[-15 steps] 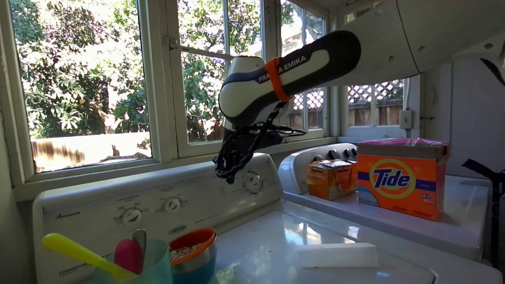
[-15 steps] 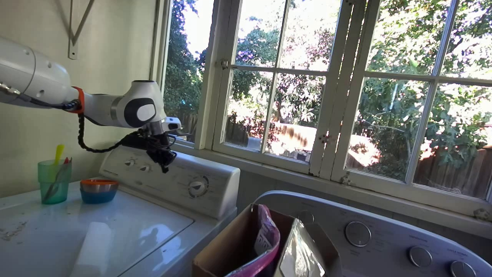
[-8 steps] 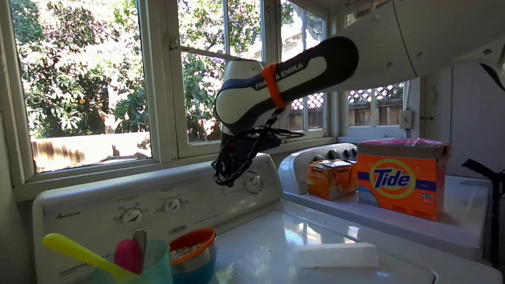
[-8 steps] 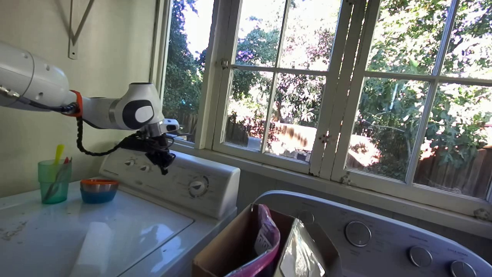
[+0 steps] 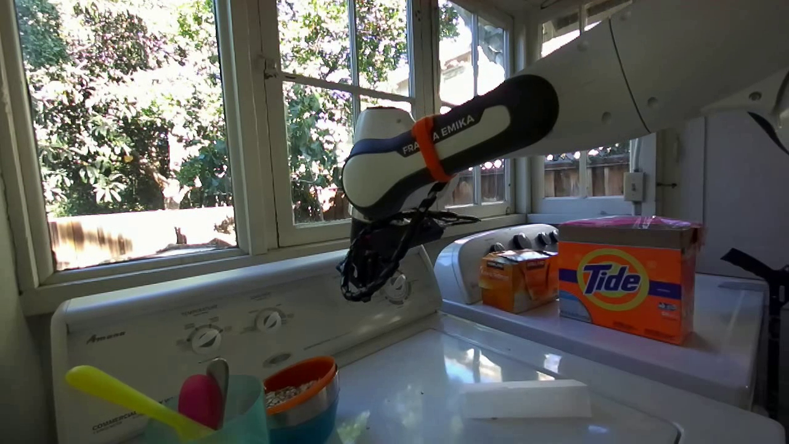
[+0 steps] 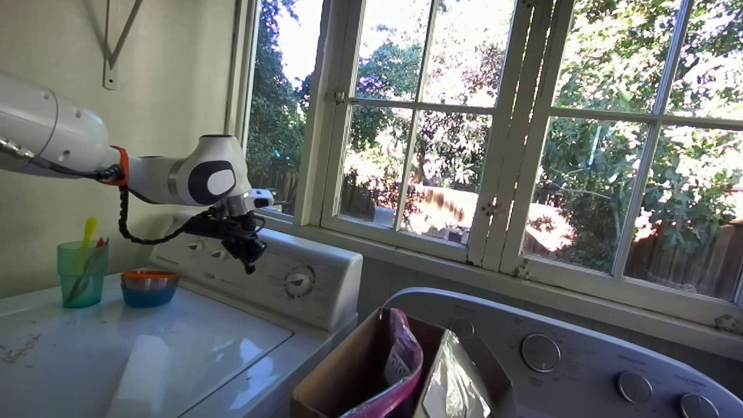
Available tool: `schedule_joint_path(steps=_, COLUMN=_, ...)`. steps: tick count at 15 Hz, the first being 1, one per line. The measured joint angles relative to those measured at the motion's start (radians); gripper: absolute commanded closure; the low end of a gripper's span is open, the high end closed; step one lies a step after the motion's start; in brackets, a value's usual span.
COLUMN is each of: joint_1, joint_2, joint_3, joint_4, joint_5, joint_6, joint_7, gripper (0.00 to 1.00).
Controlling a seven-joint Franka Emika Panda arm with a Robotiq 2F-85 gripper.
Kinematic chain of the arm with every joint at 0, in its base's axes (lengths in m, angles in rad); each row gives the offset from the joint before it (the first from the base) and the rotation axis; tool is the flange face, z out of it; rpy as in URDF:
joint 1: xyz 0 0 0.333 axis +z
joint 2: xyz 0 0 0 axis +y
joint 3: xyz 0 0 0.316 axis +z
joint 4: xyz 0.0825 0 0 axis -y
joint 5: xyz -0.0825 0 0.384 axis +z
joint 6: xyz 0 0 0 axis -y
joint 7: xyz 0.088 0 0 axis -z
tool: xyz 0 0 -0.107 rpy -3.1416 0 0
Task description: Move the yellow box backwards then put the orange box on top of the machine on the right and press a button on the left washing machine.
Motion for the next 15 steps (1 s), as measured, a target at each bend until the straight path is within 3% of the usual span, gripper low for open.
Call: schedule_joint_path(steps=15, joint_1=-0.016, joint_2=0.017, joint_3=0.0, joint_4=0.004, joint_5=0.001, joint_6=-0.004, joint_7=-0.001, gripper=1.0)
